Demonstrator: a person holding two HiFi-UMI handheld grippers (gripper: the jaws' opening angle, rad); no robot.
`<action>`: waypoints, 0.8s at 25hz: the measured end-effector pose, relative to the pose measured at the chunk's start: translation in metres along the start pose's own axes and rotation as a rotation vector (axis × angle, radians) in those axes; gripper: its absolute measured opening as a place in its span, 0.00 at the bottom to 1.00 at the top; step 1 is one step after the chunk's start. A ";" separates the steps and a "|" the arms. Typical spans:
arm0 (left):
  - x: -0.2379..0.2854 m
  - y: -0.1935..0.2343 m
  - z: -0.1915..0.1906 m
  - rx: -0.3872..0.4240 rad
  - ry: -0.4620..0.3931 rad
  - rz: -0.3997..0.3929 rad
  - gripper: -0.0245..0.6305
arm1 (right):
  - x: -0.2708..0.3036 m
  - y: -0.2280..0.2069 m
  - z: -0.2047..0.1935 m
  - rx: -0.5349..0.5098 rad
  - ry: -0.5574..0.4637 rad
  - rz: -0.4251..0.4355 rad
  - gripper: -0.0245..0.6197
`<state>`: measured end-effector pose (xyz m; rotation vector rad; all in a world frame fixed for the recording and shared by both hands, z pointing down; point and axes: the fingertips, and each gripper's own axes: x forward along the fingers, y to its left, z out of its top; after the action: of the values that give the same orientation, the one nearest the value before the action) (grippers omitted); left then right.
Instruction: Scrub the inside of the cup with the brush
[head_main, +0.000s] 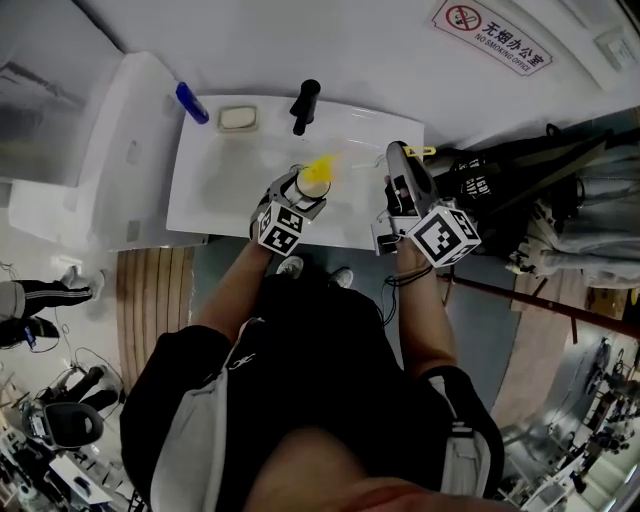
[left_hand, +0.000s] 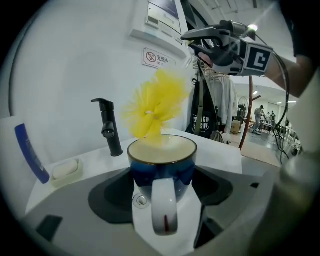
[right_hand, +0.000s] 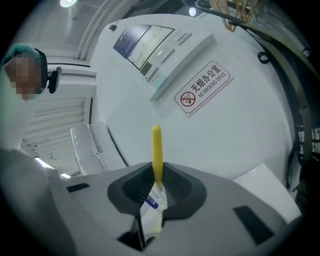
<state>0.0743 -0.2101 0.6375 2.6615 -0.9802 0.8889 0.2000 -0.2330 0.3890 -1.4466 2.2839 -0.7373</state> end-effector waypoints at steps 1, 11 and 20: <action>-0.002 0.001 0.000 0.002 0.002 0.002 0.59 | 0.003 0.004 -0.006 0.002 0.017 0.008 0.12; -0.017 0.011 -0.003 0.004 0.001 0.001 0.59 | 0.019 0.031 -0.040 -0.089 0.090 0.020 0.12; -0.023 0.026 -0.017 0.031 0.023 0.026 0.59 | 0.023 0.040 -0.073 -0.120 0.225 -0.018 0.12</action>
<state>0.0360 -0.2116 0.6365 2.6637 -1.0064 0.9459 0.1222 -0.2220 0.4249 -1.5059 2.5255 -0.8183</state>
